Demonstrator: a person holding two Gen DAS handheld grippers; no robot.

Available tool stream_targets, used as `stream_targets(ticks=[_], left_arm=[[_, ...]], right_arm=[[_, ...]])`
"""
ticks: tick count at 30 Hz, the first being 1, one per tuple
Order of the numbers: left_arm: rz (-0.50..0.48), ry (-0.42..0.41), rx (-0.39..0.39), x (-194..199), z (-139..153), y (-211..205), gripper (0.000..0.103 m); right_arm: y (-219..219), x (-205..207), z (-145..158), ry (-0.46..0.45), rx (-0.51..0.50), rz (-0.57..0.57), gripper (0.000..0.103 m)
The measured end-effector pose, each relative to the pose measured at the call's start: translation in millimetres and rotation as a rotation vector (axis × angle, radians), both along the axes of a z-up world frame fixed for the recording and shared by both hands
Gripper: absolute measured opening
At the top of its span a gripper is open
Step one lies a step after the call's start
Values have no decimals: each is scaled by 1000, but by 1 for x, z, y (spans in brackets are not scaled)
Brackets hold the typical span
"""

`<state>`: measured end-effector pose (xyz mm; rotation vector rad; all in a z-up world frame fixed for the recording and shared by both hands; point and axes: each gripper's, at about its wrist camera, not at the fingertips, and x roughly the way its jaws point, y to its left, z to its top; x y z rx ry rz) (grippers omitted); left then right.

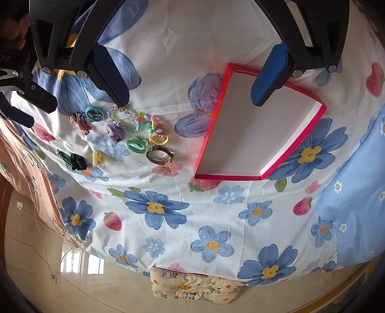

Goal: Organize jewelry
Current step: 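Move both tools toward the gold watch and yellow claw clip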

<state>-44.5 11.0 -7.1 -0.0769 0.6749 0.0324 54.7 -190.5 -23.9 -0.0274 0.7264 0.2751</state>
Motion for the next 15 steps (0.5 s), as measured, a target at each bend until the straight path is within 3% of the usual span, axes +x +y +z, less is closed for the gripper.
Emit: stream_targets(ticks=[15], left_arm=[[3,-6,2,0,3,2,102]], right_arm=[[-3,-2,0,-1,38,-2,103]])
